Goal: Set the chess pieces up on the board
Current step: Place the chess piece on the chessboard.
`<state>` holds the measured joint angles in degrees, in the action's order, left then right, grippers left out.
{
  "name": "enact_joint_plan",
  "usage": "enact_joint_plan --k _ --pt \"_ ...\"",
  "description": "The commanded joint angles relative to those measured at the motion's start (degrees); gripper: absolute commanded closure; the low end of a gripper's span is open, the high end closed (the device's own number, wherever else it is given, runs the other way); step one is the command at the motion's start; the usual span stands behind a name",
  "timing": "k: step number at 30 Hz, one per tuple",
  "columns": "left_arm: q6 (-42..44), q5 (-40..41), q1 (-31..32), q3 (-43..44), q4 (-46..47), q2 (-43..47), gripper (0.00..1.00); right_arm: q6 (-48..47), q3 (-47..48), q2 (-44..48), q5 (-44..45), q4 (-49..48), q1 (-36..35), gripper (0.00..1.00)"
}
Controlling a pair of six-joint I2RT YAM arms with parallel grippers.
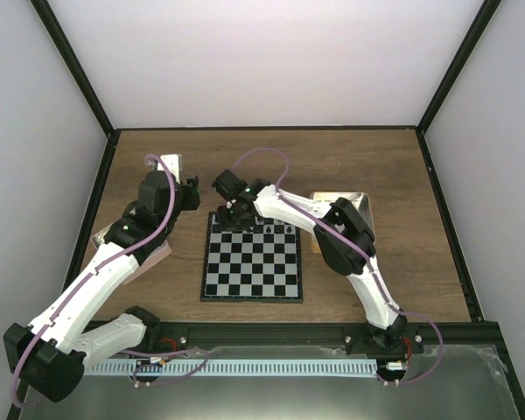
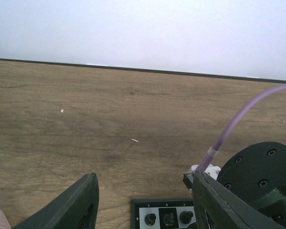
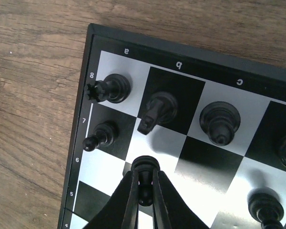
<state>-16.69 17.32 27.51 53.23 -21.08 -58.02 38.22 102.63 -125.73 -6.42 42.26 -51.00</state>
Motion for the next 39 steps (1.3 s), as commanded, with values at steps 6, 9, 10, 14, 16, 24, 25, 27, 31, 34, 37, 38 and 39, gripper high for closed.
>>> enact_joint_plan --k 6,9,10,14,16,24,25,27,31,34,37,38,39 --pt "-0.3 -0.2 -0.6 -0.5 1.3 0.2 0.44 -0.7 3.0 -1.0 0.4 2.2 -0.7 0.89" --pt "-0.3 -0.3 -0.7 -0.4 1.3 0.1 0.44 -1.0 3.3 -1.3 0.3 2.2 -0.7 0.86" --pt "-0.3 -0.3 -0.7 -0.4 1.3 0.1 0.44 -1.0 3.3 -1.4 0.3 2.2 -0.7 0.85" --pt "-0.3 -0.3 -0.7 -0.5 1.3 -0.1 0.44 -1.0 3.4 -1.5 0.4 1.0 -0.7 0.85" --pt "-0.3 -0.4 -0.7 -0.4 1.3 -0.1 0.44 -1.1 3.5 -1.7 0.5 0.4 -0.7 0.85" --pt "-0.3 -0.9 -0.9 -0.4 1.4 -0.3 0.44 -1.2 3.1 -2.7 0.4 1.4 -0.8 0.85" --pt "-0.3 -1.0 -0.9 -0.5 1.4 -0.3 0.44 -1.2 2.9 -2.7 0.4 1.3 -0.8 0.85" --pt "-0.3 -1.2 -1.1 -0.5 1.4 -0.3 0.44 -1.2 2.9 -2.8 0.5 0.9 -0.7 0.86" --pt "-0.4 -1.3 -1.2 -0.5 1.4 -0.3 0.44 -1.0 2.9 -3.0 1.1 0.1 -0.7 0.87" --pt "-0.4 -1.5 -1.3 -0.4 1.5 -0.3 0.44 -1.0 2.9 -3.0 1.8 -0.2 -0.7 0.87" --pt "-0.5 -1.7 -1.5 -0.4 1.5 -0.4 0.44 -1.2 2.9 -2.7 2.1 -0.7 -0.8 0.87" --pt "-0.5 -1.8 -1.6 -0.3 1.5 -0.4 0.44 -1.3 2.8 -2.4 2.0 -1.0 -0.8 0.86" --pt "-0.5 -1.9 -1.6 -0.4 1.5 -0.4 0.44 -1.4 2.8 -2.0 2.1 -1.2 -0.8 0.84"
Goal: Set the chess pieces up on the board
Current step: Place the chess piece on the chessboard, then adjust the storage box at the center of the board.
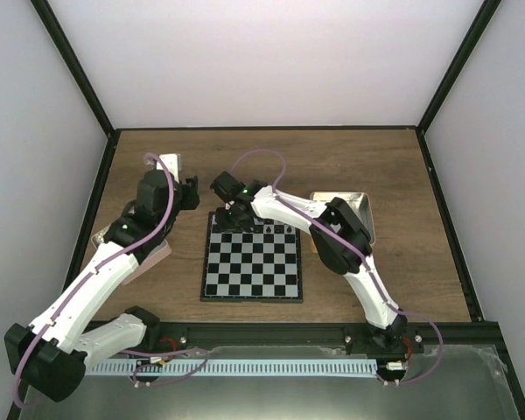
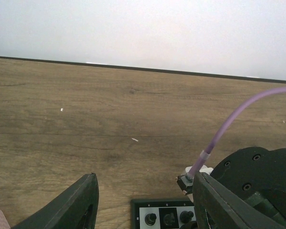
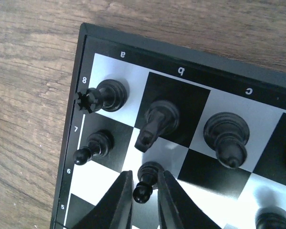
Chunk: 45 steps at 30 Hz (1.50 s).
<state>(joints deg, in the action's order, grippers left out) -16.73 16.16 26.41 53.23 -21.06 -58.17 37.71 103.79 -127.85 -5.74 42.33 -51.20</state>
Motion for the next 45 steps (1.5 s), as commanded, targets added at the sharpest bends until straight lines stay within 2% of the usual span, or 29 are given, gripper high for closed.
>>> enact_joint_plan --k 1,5,8,13,18,21,23,27,30,33,37,45 --pt "-0.5 -0.8 -0.6 -0.4 1.5 -0.3 0.44 -0.9 1.7 0.5 1.4 -1.2 -0.6 0.83" --pt "-0.5 -0.8 -0.8 -0.4 1.5 -0.1 0.44 -1.3 1.5 3.8 1.6 -1.1 -0.5 0.71" --pt "-0.5 -0.9 -0.9 -0.4 1.5 0.0 0.44 -1.7 -0.4 8.1 3.5 -1.2 -0.1 0.67" --pt "-0.4 -1.5 -0.9 -0.7 1.7 0.3 0.44 -2.9 -11.3 20.1 10.3 -4.5 2.7 0.58" --pt "-0.4 -2.9 -1.1 -0.8 2.2 0.1 0.44 -6.7 -26.6 32.8 14.5 -8.7 12.5 0.49" --pt "-0.4 -3.6 -1.1 -1.0 2.6 0.1 0.44 -11.0 -32.6 36.4 18.3 -9.9 19.0 0.38" --pt "-0.4 -3.9 -1.1 -1.1 2.8 0.0 0.43 -11.6 -34.6 37.8 18.7 -9.7 23.1 0.35" --pt "-0.5 -4.4 -1.1 -1.2 3.2 -0.3 0.42 -6.3 -36.2 37.0 16.3 -10.8 26.2 0.22" --pt "-0.5 -5.0 -1.1 -1.0 3.3 -0.7 0.42 2.5 -34.2 32.6 17.2 -10.1 27.4 0.17" --pt "-0.5 -5.0 -1.2 -1.0 3.2 -0.7 0.42 13.6 -29.7 27.4 19.2 -6.1 29.8 0.16" --pt "-0.4 -4.7 -1.1 -1.3 3.2 -0.2 0.42 23.1 -28.8 24.1 18.6 -6.0 32.9 0.18" --pt "-0.3 -4.9 -1.2 -1.2 3.2 -0.5 0.42 25.8 -29.5 21.6 17.0 -11.3 36.5 0.2"
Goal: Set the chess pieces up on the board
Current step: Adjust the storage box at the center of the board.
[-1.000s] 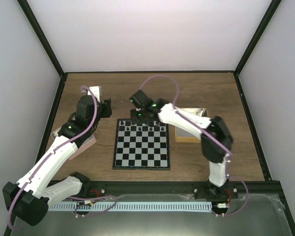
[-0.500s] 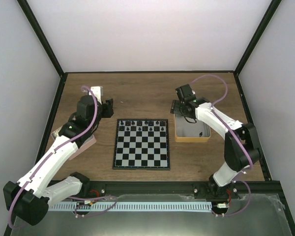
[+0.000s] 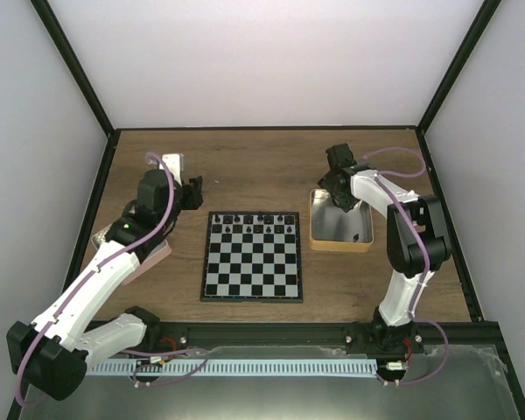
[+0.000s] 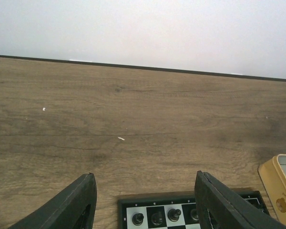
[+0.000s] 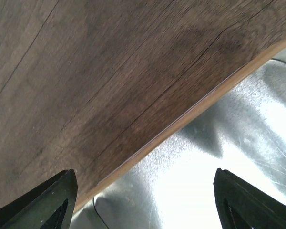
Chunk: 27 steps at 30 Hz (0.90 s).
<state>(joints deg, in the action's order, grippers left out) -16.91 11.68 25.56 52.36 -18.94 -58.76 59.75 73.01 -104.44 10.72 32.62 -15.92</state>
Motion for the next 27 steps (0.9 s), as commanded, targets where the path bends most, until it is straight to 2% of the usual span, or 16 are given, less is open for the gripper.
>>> enact_joint_plan --k 1,5,8,11,19,27 --pt "-0.1 -0.3 -0.4 -0.4 1.1 0.1 0.42 3.6 1.7 -2.2 0.7 -1.2 1.3 0.2" --pt "-0.1 -0.2 -0.5 -0.4 1.1 -0.1 0.41 2.2 2.3 -3.6 1.0 -1.8 1.6 0.24" --pt "-0.1 -0.4 -0.4 -0.3 0.9 -0.2 0.42 -0.7 3.1 -4.6 0.2 -1.8 1.6 0.36" --pt "-0.1 -0.2 -0.5 -0.3 0.9 -0.1 0.42 -7.5 3.2 -4.6 -2.4 -3.5 1.7 0.47" --pt "-0.1 -0.9 -0.7 -0.3 1.1 0.0 0.42 -21.9 -1.4 -0.3 -7.1 -7.3 1.7 0.67" --pt "-0.1 -1.2 -0.9 -0.3 1.1 0.0 0.42 -31.2 -3.3 0.9 -12.3 -5.7 1.5 0.76"
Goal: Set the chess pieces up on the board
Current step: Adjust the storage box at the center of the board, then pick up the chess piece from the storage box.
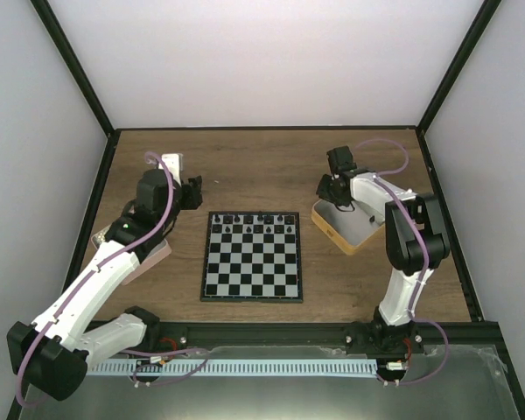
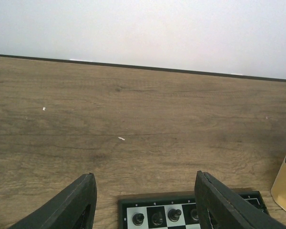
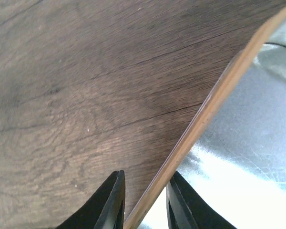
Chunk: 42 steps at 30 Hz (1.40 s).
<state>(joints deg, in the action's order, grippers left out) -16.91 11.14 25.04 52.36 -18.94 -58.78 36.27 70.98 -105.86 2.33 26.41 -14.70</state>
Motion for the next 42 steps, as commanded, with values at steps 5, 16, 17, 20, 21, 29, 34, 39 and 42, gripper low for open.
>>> enact_joint_plan --k 5,16,17,20,21,29,34,39,42 --pt "-0.2 -0.9 -0.4 -0.3 1.2 0.0 0.42 -12.9 -4.8 5.4 -8.0 1.2 -0.3 0.86" --pt "-0.3 -1.4 -0.6 -0.3 1.2 -0.4 0.42 -17.7 -8.9 11.3 -11.3 5.7 -1.9 0.87" --pt "-0.3 -1.4 -0.6 -0.3 1.2 -0.4 0.42 -17.6 -8.9 11.8 -10.8 5.8 -2.1 0.83" --pt "-0.3 -1.5 -0.6 -0.3 1.3 -0.5 0.42 -15.6 -7.7 12.6 -5.9 6.3 -2.0 0.6" --pt "-0.3 -1.6 -0.6 -0.3 1.3 -0.5 0.42 -14.6 -7.2 12.9 -3.7 6.3 -2.0 0.55" --pt "-0.3 -0.9 -0.6 -0.4 1.1 0.0 0.42 -0.1 -7.8 18.1 14.4 4.2 2.9 0.51" --pt "-0.3 -1.3 -0.7 -0.4 1.2 0.0 0.42 1.3 -10.2 17.4 13.0 0.1 8.9 0.51" --pt "-0.3 -1.1 -0.7 -0.5 1.2 0.0 0.41 -1.2 -8.5 11.5 10.8 -1.4 12.3 0.54" --pt "-0.3 -1.1 -0.7 -0.5 1.1 0.0 0.41 -2.9 -7.5 8.3 9.6 -2.3 13.2 0.57"
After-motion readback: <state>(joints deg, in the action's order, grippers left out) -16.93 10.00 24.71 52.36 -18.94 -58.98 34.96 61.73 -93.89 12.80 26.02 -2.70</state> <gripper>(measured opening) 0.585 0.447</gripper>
